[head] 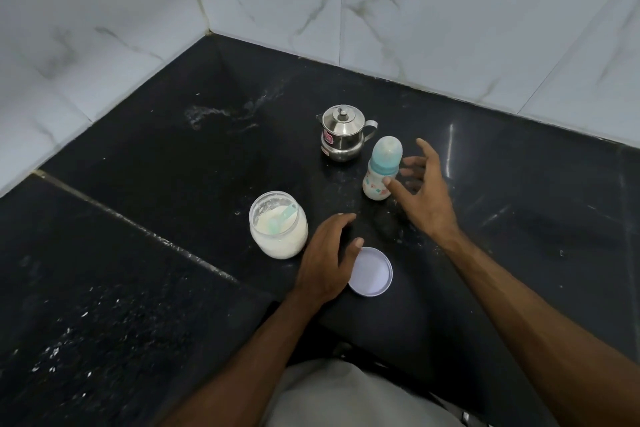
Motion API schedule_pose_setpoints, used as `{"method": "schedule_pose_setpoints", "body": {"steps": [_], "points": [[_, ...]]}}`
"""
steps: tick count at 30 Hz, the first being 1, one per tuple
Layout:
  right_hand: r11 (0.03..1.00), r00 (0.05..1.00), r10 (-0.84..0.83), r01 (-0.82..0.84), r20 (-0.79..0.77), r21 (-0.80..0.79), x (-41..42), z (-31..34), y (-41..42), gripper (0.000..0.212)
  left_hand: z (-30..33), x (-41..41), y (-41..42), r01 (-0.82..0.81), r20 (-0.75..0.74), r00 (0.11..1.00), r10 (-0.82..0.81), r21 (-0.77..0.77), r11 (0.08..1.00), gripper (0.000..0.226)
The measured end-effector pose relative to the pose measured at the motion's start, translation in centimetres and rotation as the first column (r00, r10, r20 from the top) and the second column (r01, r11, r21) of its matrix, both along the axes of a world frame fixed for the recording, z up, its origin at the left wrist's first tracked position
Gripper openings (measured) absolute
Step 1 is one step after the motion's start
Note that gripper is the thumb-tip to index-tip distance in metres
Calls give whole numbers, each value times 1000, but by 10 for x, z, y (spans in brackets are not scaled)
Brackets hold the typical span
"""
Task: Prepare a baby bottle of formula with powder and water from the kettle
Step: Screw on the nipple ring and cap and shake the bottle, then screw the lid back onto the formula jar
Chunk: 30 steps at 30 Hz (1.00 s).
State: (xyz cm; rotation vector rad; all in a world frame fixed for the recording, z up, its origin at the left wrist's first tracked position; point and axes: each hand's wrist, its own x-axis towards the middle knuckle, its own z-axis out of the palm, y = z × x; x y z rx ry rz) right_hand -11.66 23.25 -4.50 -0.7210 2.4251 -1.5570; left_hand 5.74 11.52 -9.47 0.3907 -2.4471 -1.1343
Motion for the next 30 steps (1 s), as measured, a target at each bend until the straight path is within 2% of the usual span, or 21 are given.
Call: {"method": "schedule_pose_setpoints", "body": {"steps": [3,9,15,17,18,19,20,21,22,23,24,25,27,30], "points": [[999,1000,-15,15,28,-31,12,-3,11,81,8,7,7,58,35,998,-56,-52,997,52],[999,997,11,-7,78,-45,33,-13,23,72,6,13,19,217,196,963,-185,-156,964,88],[1000,990,21,-19,137,-18,43,-14,27,69,-4,15,15,318,204,940,-273,-236,918,85],[999,989,27,-22,147,-33,47,-11,27,65,0,15,15,285,175,951,-254,-178,942,81],[998,988,37,-31,147,-46,49,-9,27,61,7,15,16,223,153,966,-210,-76,972,78],[997,987,60,-52,151,-53,54,-7,28,56,15,13,18,124,137,981,-137,100,987,74],[994,983,100,-94,154,-50,58,-3,28,53,23,10,18,3,131,990,-49,328,945,67],[987,975,157,-154,155,-34,63,1,29,53,30,7,17,-98,121,992,36,555,826,60],[975,964,223,-224,148,-12,69,4,29,57,34,3,14,-160,116,987,111,736,657,55],[954,948,296,-300,116,13,75,8,27,62,37,-1,11,-180,116,981,157,850,495,54],[927,928,369,-372,60,42,79,11,25,68,38,-3,8,-171,115,979,167,912,372,57],[898,900,435,-433,-9,75,82,13,21,72,39,-2,6,-150,108,983,149,942,302,58],[853,848,518,-503,-109,142,85,11,12,79,41,0,5,-84,60,993,107,966,245,51],[848,843,522,-495,-131,188,85,9,2,82,44,4,4,-33,21,997,68,985,171,45]]}}
